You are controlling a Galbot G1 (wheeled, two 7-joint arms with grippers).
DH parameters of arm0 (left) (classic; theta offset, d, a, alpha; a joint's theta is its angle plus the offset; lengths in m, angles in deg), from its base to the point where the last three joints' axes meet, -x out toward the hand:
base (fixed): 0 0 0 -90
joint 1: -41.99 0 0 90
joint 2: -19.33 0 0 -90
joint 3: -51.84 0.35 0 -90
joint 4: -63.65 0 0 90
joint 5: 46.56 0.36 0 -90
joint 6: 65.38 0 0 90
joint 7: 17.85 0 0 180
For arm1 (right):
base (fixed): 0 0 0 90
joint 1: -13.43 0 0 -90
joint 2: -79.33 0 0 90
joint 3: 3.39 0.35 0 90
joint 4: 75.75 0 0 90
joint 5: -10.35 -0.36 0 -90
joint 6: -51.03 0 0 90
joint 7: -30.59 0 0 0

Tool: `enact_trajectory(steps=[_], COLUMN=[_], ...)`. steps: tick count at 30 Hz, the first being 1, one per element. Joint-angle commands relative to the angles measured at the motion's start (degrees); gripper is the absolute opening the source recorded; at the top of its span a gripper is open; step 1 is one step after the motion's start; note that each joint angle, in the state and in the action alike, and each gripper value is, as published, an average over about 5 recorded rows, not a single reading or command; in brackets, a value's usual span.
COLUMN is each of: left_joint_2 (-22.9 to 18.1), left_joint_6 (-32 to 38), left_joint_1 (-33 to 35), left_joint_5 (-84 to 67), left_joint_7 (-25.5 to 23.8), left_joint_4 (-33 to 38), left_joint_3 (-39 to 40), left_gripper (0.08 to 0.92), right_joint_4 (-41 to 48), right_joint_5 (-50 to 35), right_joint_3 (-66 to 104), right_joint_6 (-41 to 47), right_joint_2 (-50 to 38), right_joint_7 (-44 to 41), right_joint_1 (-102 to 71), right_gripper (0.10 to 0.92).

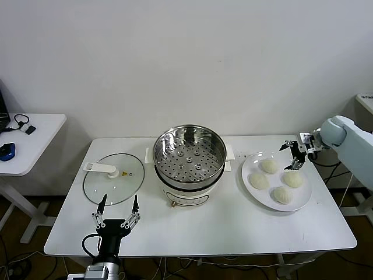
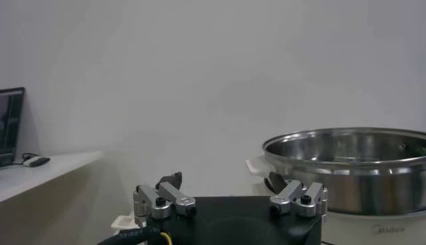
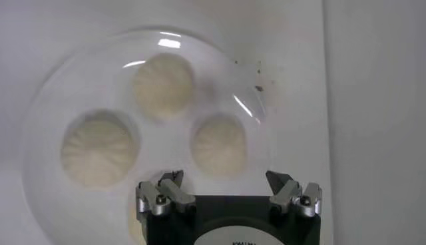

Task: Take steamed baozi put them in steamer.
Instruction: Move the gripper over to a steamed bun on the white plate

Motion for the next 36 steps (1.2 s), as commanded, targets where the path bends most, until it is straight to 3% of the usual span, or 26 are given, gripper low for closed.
enact_trajectory(steps=[1, 11, 36], left_joint_2=[0.3, 0.6, 1.6], left_joint_6=[0.2, 0.2, 0.7], left_joint_1=[0.1, -0.4, -1.7], left_joint_5=[-0.4, -1.4, -3.6], left_joint_7=[-0.2, -0.4, -0.3], left_joint_4=[-0.2, -0.6, -1.6], left_joint_3=[-0.5, -1.9, -4.8], left_gripper=[0.823, 0.823, 0.823], right_joint_4=[14.0, 22.2, 29.4], right_joint_5=[0.7, 6.9, 12.7], right_joint_3=[-4.3, 3.7, 10.2], right_joint_6=[-2.7, -4.9, -9.6], right_joint_2=[9.7, 15.6, 19.7], right_joint_7=[-3.7, -4.5, -0.9], right_joint_1=[4.2, 0.9, -1.3], right_gripper=[0.823, 0.823, 0.823])
